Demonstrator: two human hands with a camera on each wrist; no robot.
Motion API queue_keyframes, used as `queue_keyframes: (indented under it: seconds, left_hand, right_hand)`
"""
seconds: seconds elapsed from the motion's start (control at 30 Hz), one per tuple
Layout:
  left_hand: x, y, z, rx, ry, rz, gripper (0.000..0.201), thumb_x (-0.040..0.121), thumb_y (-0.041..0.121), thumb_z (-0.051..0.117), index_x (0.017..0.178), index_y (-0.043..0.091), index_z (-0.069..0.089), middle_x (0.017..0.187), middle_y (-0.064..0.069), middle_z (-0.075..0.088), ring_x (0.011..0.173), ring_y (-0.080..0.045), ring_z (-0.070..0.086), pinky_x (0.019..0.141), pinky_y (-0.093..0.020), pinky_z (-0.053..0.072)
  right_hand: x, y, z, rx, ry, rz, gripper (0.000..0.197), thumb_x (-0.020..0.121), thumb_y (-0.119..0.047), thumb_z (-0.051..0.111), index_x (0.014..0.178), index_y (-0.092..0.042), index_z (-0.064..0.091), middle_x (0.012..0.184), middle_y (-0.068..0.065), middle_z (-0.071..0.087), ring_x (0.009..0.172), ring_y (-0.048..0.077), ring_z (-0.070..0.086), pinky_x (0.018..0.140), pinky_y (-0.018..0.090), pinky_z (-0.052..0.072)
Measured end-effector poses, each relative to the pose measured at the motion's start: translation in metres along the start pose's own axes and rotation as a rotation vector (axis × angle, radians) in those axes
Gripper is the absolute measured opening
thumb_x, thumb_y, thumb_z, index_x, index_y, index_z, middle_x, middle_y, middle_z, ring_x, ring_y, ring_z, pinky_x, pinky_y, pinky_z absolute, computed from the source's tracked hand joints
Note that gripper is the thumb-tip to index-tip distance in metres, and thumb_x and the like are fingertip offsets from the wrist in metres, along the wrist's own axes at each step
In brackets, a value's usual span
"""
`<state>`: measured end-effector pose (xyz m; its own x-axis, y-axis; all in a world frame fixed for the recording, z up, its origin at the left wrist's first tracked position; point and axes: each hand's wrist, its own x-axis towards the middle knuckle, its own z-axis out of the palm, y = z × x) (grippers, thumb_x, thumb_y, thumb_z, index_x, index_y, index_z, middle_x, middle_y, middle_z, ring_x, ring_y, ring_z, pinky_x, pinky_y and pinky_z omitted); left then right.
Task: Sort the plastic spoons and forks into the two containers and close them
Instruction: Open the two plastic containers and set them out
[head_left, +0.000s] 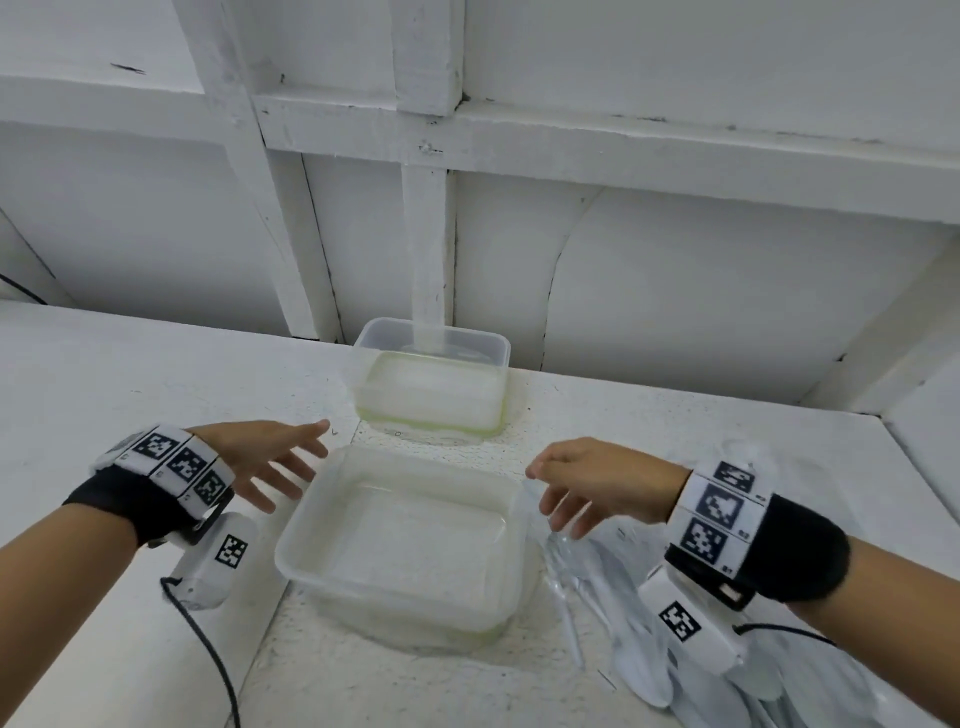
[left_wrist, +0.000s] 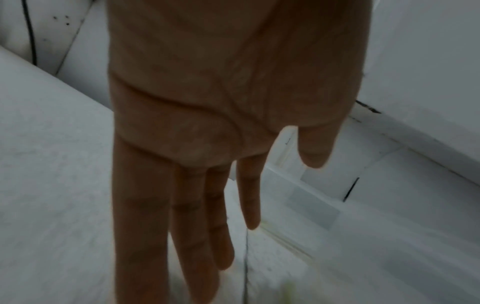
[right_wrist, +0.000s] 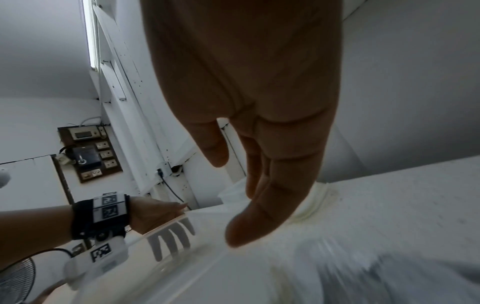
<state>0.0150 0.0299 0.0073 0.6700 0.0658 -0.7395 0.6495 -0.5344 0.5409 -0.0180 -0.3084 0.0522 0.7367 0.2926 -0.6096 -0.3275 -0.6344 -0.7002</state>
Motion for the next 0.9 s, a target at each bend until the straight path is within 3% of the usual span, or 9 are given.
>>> queue_keyframes:
  seconds: [0.13,0.33,0.57,0.7,0.83,0.9]
  left_hand:
    - [-0.014,-0.021,0.02,-0.064,-0.075,0.009,0.039,0.093,0.044,0.046,0.113,0.014,0.061,0.114,-0.014,0.063,0.095,-0.031,0.066,0.077,-0.041,0.055]
    - [-0.021,-0.03,0.026,-0.192,-0.029,0.035,0.04,0.093,0.039,0.05,0.112,0.005,0.062,0.115,-0.02,0.063,0.101,-0.037,0.063,0.078,-0.039,0.053]
    - [-0.023,-0.04,0.03,-0.294,0.005,0.029,0.043,0.088,0.043,0.055,0.104,0.004,0.063,0.112,-0.02,0.063,0.088,-0.032,0.063,0.072,-0.037,0.055]
    - [-0.026,-0.044,0.03,-0.314,0.023,0.034,0.039,0.089,0.041,0.054,0.101,0.005,0.063,0.105,-0.018,0.063,0.086,-0.031,0.062,0.071,-0.036,0.053]
    - [-0.029,-0.048,0.027,-0.34,0.035,0.032,0.041,0.089,0.042,0.054,0.105,0.004,0.062,0.102,-0.016,0.063,0.082,-0.03,0.062,0.067,-0.035,0.054]
    - [-0.03,-0.05,0.025,-0.344,0.039,0.034,0.043,0.089,0.043,0.053,0.107,0.004,0.061,0.102,-0.016,0.063,0.083,-0.03,0.062,0.065,-0.035,0.054]
  right_hand:
    - [-0.017,0.019,0.027,0.009,-0.046,0.101,0.032,0.1,-0.034,0.037,0.119,-0.009,0.046,0.089,0.016,0.061,0.069,0.023,0.063,0.072,0.036,0.056]
    - [-0.02,0.024,0.053,0.074,-0.037,0.154,0.051,0.1,-0.043,0.031,0.142,-0.014,0.027,0.107,0.022,0.057,0.084,0.027,0.063,0.08,0.036,0.056]
    - [-0.019,0.022,0.066,0.043,-0.017,0.194,0.051,0.1,-0.046,0.026,0.143,-0.018,0.023,0.115,0.03,0.054,0.09,0.034,0.061,0.077,0.035,0.054]
    - [-0.02,0.024,0.074,-0.005,0.03,0.187,0.05,0.099,-0.047,0.026,0.14,-0.018,0.029,0.115,0.026,0.055,0.094,0.034,0.064,0.083,0.038,0.056]
    - [-0.018,0.02,0.077,-0.044,0.07,0.172,0.051,0.099,-0.046,0.027,0.141,-0.018,0.03,0.122,0.017,0.047,0.084,0.027,0.063,0.084,0.04,0.056]
    - [-0.017,0.017,0.077,-0.071,0.093,0.174,0.051,0.099,-0.044,0.026,0.143,-0.017,0.029,0.122,0.012,0.044,0.089,0.027,0.061,0.089,0.04,0.054]
